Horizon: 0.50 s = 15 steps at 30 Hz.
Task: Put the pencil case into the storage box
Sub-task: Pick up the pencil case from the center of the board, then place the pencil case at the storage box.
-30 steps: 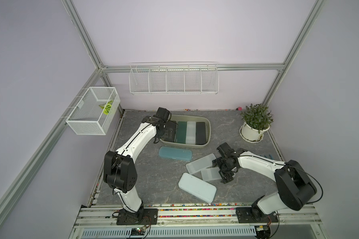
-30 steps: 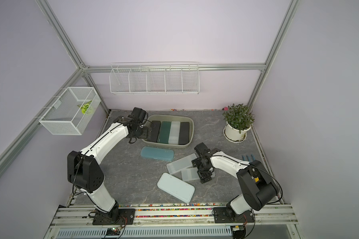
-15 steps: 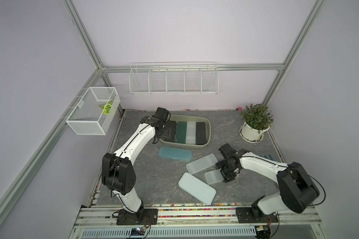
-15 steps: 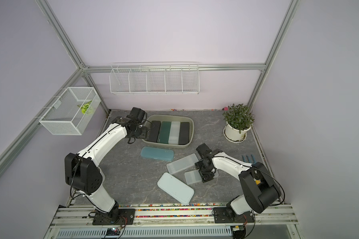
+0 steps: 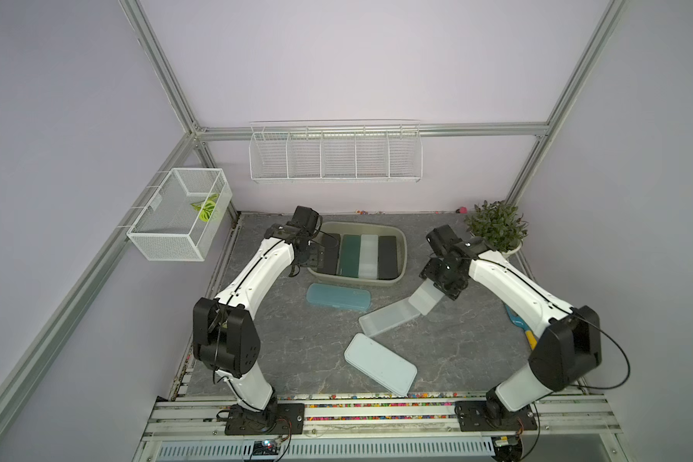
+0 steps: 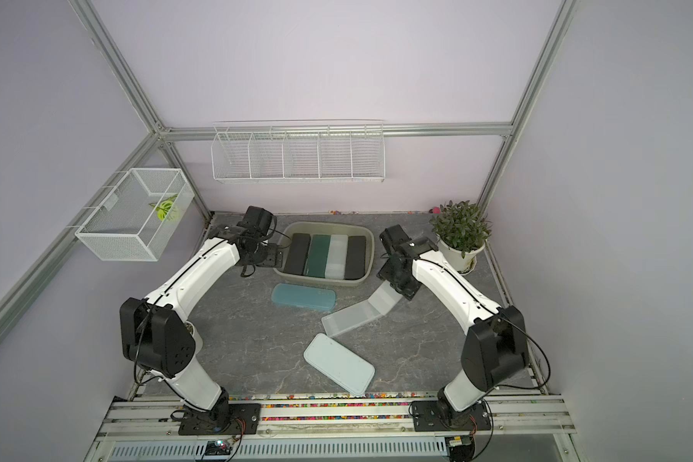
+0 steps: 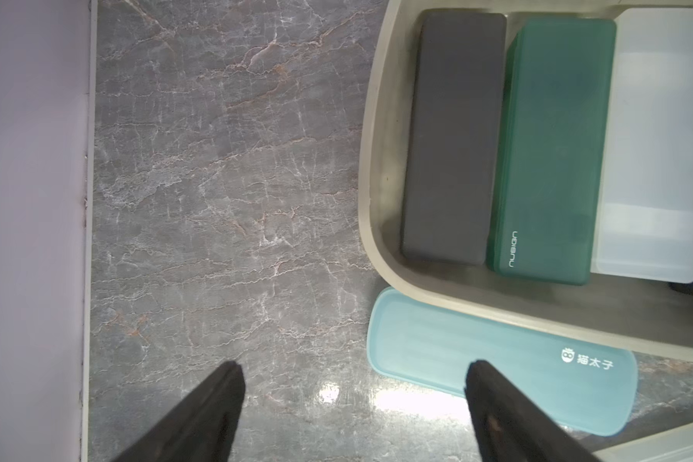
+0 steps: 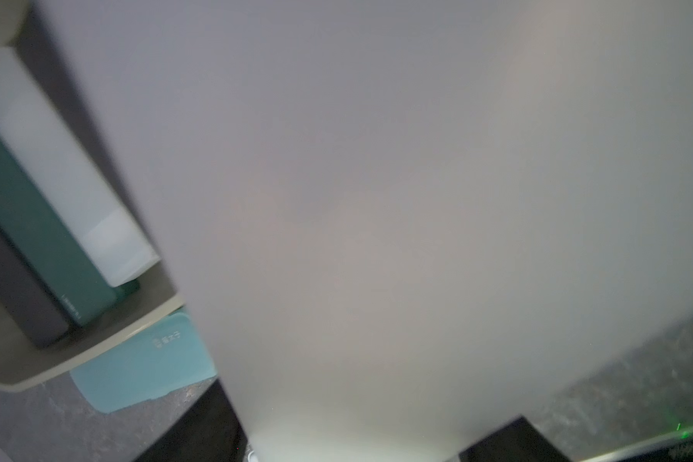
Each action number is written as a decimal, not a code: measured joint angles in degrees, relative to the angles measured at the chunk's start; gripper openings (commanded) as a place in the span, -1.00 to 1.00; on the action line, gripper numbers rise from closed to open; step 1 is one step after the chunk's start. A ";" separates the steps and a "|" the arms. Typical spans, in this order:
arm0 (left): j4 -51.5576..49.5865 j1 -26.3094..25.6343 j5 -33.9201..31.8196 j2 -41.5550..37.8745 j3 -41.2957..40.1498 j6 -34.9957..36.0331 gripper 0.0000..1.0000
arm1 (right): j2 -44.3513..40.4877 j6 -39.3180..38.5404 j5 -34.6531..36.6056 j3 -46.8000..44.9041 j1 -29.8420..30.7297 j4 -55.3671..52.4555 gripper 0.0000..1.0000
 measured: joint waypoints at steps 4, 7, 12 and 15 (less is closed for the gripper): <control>0.02 0.70 0.04 -0.87 -0.63 -0.20 0.82 | 11.89 -10.10 0.39 16.85 2.45 -2.23 0.07; -0.09 1.44 0.07 -1.81 -1.38 -0.44 0.82 | 20.94 -15.78 0.31 29.46 4.52 -3.52 0.08; -0.11 2.71 0.07 -3.85 -2.95 -0.90 0.82 | 32.96 -21.77 -0.24 45.20 6.08 -5.01 0.09; -0.11 2.99 0.09 -5.09 -4.22 -1.36 0.82 | 37.57 -23.91 -0.20 49.88 6.03 -4.85 0.09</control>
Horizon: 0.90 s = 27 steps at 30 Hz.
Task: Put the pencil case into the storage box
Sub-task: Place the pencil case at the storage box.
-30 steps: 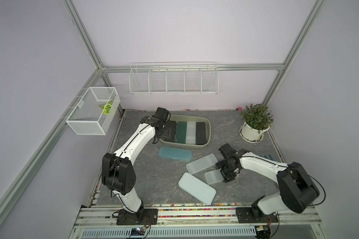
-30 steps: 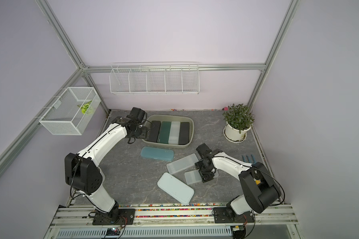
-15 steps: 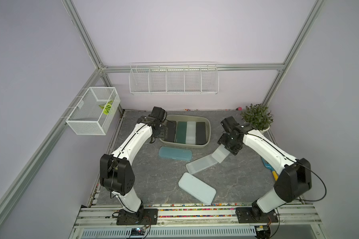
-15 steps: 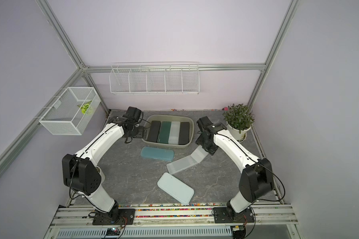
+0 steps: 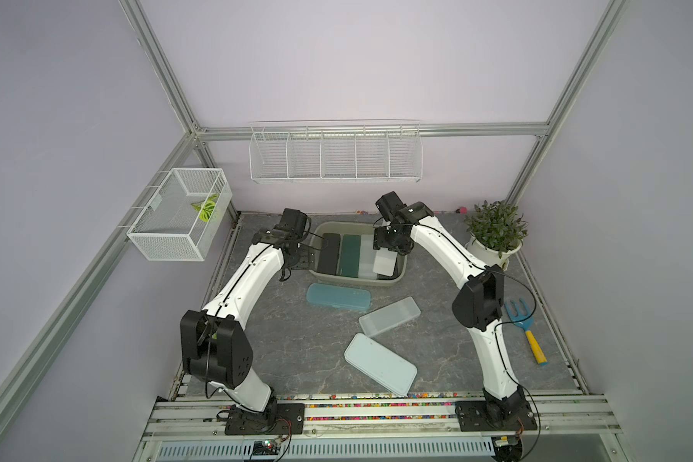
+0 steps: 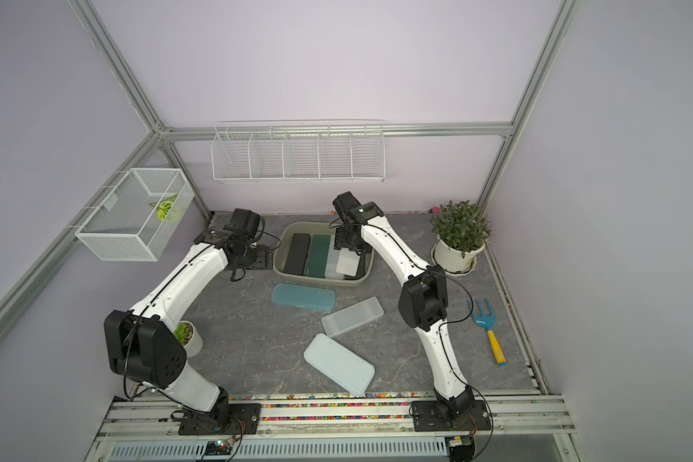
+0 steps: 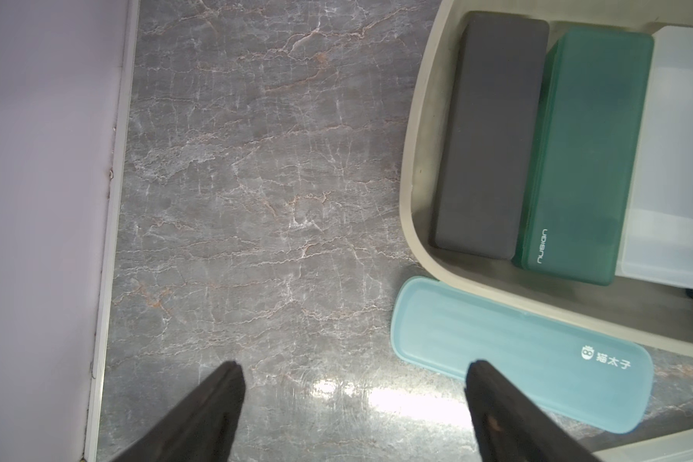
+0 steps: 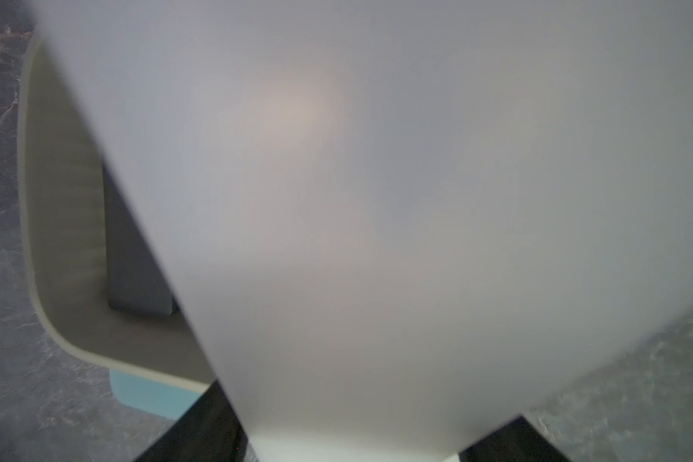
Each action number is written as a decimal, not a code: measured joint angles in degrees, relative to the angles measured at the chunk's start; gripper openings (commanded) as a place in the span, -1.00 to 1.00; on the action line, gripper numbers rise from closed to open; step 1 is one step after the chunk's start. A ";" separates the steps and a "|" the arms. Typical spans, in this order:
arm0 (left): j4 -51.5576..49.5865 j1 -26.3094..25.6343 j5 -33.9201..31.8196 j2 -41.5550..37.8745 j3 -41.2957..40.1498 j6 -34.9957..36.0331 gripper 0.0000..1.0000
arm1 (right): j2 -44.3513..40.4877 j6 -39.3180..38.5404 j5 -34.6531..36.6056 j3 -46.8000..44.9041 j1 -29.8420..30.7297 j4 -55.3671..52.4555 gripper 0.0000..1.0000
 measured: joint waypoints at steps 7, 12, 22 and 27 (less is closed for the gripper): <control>-0.02 0.33 0.20 -1.07 -2.95 -0.39 0.82 | 8.66 -1.75 0.13 7.43 -0.57 -0.39 0.09; -0.04 0.59 0.37 -1.29 -4.48 -0.39 0.82 | 12.59 -1.79 -0.31 10.56 -1.16 -2.47 0.11; 0.02 0.61 1.29 -1.29 -4.66 -0.39 0.82 | 13.99 -1.53 -0.33 11.28 -1.64 -6.32 0.25; 0.02 0.61 1.33 -1.29 -4.66 -0.37 0.82 | 14.80 -0.87 -0.90 11.30 -2.08 -6.82 0.42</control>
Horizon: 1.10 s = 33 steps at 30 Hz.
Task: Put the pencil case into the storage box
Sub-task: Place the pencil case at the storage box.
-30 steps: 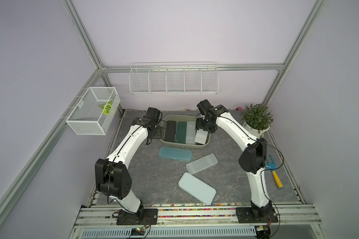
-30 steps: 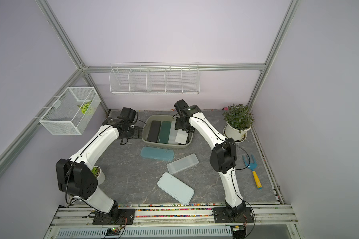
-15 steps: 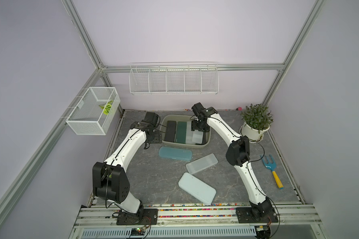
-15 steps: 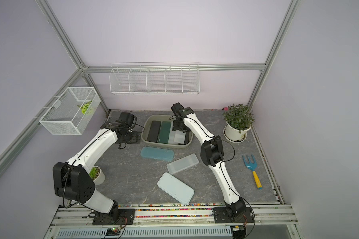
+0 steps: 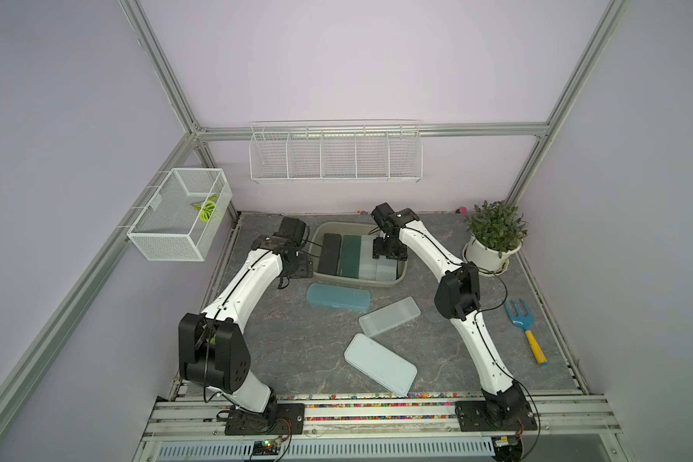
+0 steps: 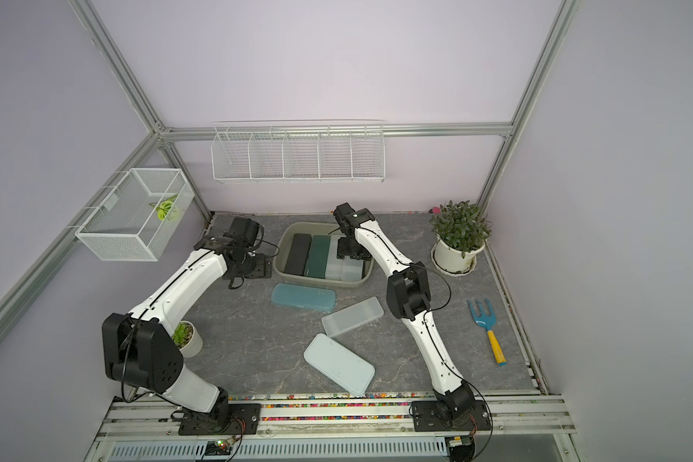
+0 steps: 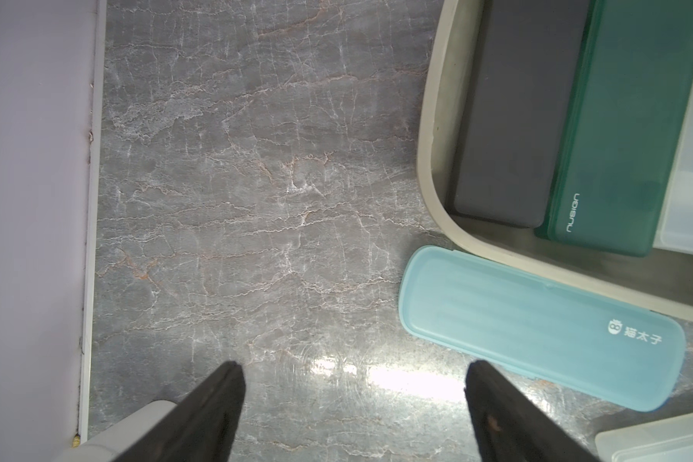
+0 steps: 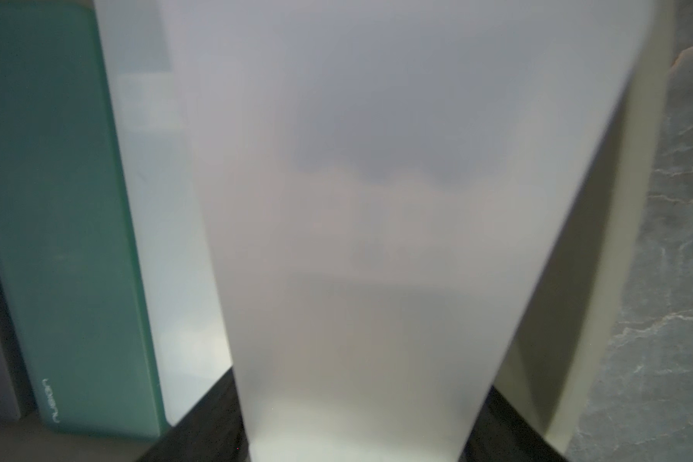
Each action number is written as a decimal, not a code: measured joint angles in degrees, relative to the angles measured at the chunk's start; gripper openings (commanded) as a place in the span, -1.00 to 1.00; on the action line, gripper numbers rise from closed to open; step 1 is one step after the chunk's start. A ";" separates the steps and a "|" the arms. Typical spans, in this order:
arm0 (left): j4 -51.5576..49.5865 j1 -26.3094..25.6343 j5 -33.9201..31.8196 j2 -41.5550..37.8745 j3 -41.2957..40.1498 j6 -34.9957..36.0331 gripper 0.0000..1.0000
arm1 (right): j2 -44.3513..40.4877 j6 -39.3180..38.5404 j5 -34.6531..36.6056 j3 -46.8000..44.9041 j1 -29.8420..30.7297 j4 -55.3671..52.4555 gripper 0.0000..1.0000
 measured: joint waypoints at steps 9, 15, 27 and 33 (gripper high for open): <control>0.00 0.00 0.17 0.00 0.00 0.02 0.82 | 0.17 0.74 -0.42 0.00 -0.70 -0.50 0.59; 0.00 0.00 0.24 0.04 0.00 0.02 0.82 | 0.17 0.98 -0.48 0.00 -0.85 -1.42 0.71; 3.61 0.15 1.81 0.55 -3.37 -0.57 -0.07 | -8.17 0.81 0.28 -5.18 -1.22 -0.85 0.66; 9.73 1.99 6.56 3.41 -5.60 -2.21 -0.92 | -27.80 0.11 3.19 -20.26 -1.33 3.72 0.63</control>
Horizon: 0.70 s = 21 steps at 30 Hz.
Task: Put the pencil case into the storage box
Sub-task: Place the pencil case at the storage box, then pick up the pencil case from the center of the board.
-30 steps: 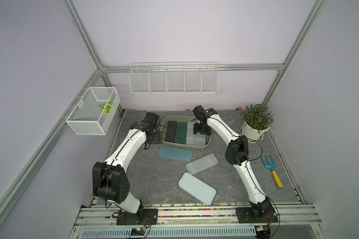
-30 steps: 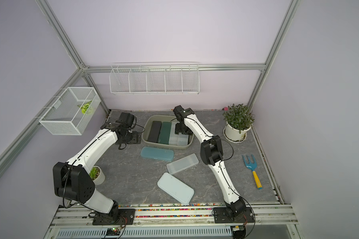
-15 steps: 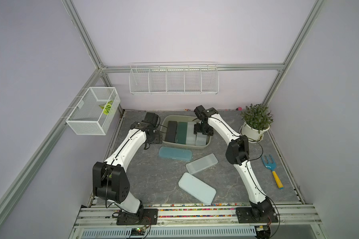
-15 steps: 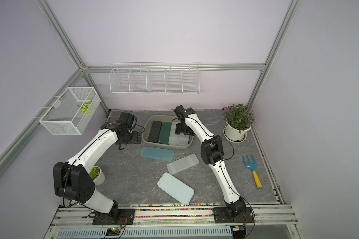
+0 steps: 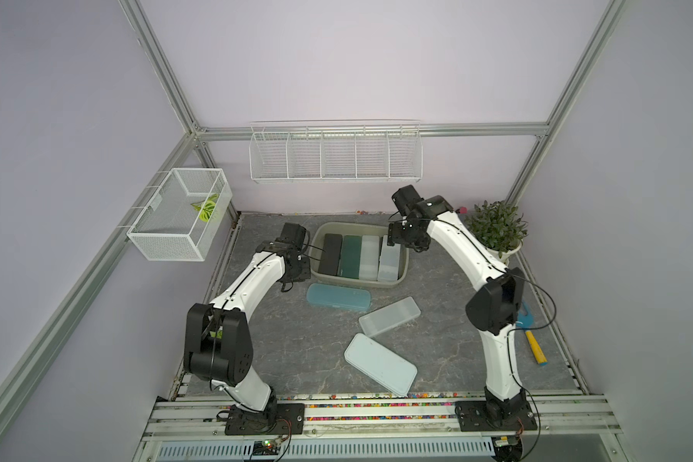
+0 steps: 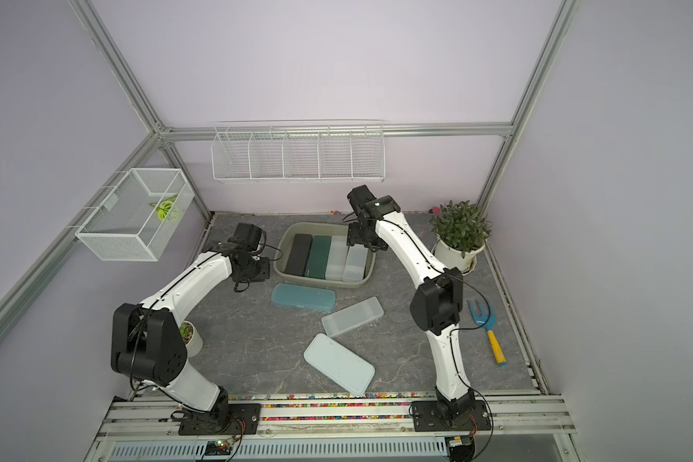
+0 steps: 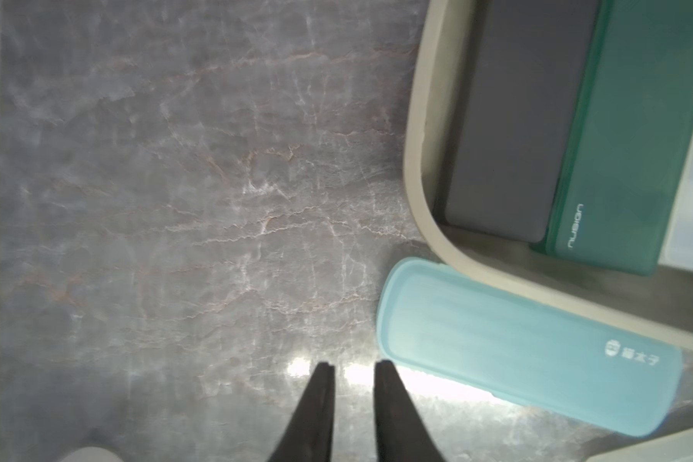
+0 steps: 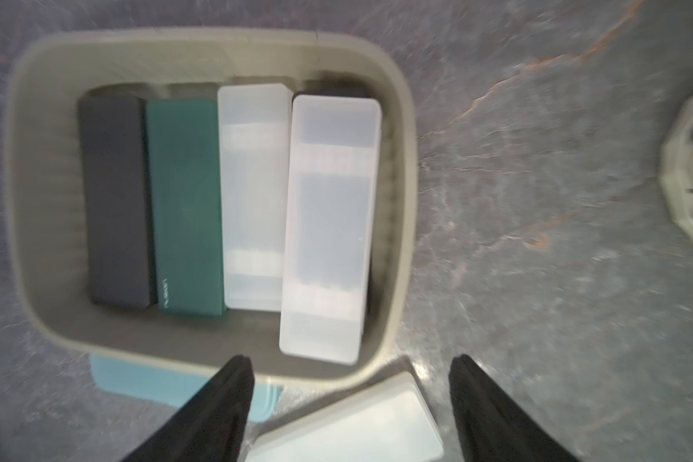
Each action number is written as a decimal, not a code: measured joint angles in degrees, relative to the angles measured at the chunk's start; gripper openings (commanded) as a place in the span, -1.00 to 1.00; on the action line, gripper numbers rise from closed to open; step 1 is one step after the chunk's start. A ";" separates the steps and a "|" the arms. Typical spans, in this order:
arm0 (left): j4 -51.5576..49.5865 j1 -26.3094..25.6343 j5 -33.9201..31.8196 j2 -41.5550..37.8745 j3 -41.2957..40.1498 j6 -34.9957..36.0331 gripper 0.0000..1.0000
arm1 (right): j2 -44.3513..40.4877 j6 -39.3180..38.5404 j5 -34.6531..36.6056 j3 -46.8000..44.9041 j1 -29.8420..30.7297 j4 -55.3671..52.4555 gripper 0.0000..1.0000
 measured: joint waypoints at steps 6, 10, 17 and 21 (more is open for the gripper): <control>7.04 3.10 6.19 2.49 -3.10 -1.31 -1.00 | -8.81 0.13 4.17 -10.67 -0.83 0.85 0.63; 10.88 4.20 9.73 4.57 -4.24 -2.32 -1.00 | -9.01 0.31 5.51 -16.46 -1.64 0.90 0.64; 16.72 4.39 15.32 8.59 -5.09 -4.76 -1.00 | -10.23 0.33 5.86 -20.85 -2.89 0.72 0.64; 18.36 4.39 17.11 9.94 -6.08 -5.57 -1.00 | -11.76 0.33 5.86 -20.85 -3.39 0.72 0.64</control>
